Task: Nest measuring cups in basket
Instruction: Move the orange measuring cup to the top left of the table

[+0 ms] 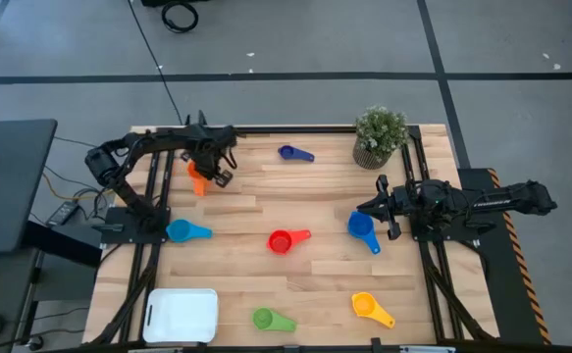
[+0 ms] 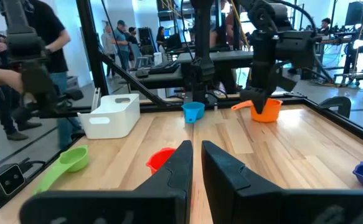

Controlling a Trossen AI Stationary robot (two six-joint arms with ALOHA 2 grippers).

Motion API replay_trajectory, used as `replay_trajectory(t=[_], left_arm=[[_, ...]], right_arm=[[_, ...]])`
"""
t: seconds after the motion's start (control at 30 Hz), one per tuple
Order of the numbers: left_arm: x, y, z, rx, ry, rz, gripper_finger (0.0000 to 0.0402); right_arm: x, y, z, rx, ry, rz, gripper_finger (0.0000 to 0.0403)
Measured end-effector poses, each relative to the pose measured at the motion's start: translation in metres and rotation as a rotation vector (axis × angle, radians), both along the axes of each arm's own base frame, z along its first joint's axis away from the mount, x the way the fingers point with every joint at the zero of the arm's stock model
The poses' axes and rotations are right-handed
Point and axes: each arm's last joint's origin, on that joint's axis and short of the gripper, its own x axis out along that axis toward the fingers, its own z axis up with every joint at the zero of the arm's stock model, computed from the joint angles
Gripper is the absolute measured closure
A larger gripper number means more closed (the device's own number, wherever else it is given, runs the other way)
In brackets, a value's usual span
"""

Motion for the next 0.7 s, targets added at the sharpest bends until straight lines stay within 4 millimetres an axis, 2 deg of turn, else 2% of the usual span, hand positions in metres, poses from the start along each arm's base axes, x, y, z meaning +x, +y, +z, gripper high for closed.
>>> replay_trajectory(t=[0.2,0.4,0.53,0.7], left_arm=[[0.026,-0.034,0.000,0.016,-0.024,-0.165,0.0388],[0.041,-0.064,0.000,0.017,-0.028,-0.283,0.0388],[0.046,-0.074,0.000,0.011,-0.045,-0.316,0.0388],[0.047,-0.075,0.000,0.004,-0.062,-0.323,0.0373]], right_arm=[[0.000,0.000,0.000,0.000,0.000,0.000,0.0362],[0.000,0.000,0.000,0.000,-0.001,0.000,0.0362],[0.000,0.000,0.000,0.000,0.000,0.000,0.0362],[0.000,0.000,0.000,0.000,0.000,0.000,0.0362]])
